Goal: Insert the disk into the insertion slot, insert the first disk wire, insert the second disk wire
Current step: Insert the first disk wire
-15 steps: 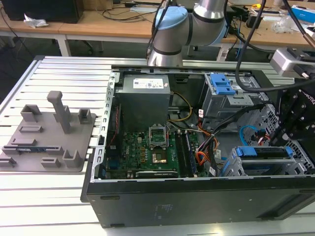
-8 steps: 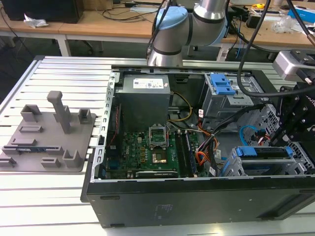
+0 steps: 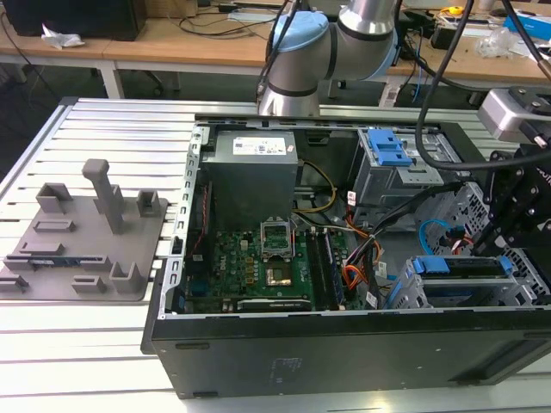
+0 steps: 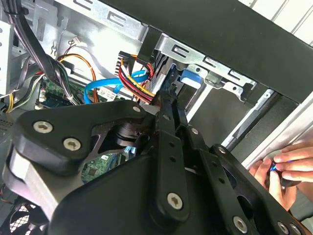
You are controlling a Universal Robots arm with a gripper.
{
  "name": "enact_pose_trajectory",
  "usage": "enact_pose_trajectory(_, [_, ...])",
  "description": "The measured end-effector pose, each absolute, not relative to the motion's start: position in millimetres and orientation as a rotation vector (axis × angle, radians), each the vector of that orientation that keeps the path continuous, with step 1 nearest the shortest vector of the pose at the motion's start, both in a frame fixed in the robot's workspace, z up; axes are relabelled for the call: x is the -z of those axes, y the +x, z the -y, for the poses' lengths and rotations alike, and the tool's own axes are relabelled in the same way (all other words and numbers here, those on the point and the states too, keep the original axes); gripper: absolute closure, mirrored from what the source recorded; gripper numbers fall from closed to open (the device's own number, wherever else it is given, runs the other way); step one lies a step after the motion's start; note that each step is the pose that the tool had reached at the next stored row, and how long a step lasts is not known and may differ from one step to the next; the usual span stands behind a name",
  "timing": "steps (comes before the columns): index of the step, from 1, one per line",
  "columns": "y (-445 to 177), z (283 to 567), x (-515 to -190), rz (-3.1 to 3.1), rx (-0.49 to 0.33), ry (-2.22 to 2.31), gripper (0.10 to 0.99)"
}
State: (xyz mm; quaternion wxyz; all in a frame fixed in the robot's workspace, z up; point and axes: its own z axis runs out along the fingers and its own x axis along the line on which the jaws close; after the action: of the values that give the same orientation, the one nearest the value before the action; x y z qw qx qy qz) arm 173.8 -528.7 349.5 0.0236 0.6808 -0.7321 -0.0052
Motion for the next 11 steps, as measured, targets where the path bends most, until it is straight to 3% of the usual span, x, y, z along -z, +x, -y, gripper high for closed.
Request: enact_pose_trajectory(11, [173.4,529.7,-348.5,2.236,0.015,2.139,0.922])
